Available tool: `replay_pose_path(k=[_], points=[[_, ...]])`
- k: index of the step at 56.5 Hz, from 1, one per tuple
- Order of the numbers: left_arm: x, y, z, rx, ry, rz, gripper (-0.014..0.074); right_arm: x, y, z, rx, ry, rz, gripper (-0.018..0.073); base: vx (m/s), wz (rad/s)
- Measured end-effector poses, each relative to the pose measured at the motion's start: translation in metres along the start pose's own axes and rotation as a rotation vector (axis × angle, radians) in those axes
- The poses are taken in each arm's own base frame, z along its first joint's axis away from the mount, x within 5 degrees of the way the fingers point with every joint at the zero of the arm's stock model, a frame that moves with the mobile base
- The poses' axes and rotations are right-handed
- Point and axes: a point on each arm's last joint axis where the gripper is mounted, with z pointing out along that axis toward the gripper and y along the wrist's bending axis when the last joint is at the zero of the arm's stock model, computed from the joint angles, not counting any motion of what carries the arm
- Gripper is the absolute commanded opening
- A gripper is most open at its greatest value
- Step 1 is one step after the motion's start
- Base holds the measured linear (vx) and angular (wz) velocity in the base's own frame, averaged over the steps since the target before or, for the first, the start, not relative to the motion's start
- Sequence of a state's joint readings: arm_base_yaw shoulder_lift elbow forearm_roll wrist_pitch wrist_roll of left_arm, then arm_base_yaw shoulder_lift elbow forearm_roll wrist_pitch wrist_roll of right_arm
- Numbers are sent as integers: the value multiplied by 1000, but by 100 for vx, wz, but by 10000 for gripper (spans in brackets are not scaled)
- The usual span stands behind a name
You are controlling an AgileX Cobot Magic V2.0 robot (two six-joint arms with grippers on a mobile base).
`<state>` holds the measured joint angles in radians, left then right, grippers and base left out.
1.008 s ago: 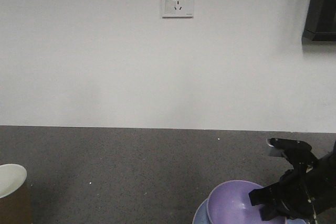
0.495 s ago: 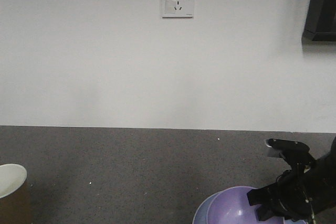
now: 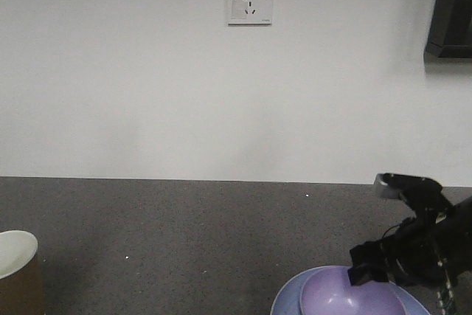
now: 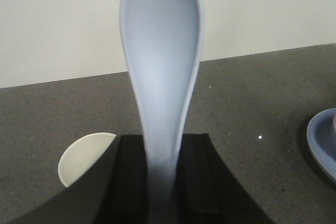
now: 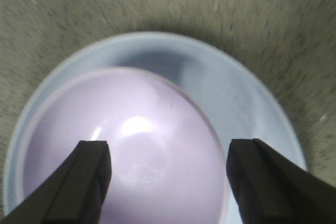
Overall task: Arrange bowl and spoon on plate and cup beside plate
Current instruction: 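Lower the lavender bowl onto the blue plate and open the right gripper, then lower the white spoon into the bowl and open the left gripper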
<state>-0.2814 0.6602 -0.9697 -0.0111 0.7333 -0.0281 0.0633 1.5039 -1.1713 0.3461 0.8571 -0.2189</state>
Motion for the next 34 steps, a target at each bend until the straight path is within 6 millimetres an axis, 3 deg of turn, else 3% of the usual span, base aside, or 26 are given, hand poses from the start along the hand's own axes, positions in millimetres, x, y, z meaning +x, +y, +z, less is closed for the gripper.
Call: replay_pose_path(k=[10, 15, 19, 26, 34], points=[[3, 0, 0, -1, 33, 0, 0, -8, 14, -62, 23, -143, -79, 500, 0, 0], [6, 0, 0, -1, 65, 12, 0, -2, 22, -95, 41, -206, -107, 414, 0, 0], [9, 0, 3, 1, 105, 42, 0, 11, 28, -124, 60, -265, -120, 296, 0, 0], [10, -3, 16, 40, 205, 100, 0, 44, 35, -169, 101, -393, -130, -5, 0, 0], [0, -13, 47, 163, 303, 155, 0, 88, 38, -198, 136, -516, -122, -14, 0, 0]])
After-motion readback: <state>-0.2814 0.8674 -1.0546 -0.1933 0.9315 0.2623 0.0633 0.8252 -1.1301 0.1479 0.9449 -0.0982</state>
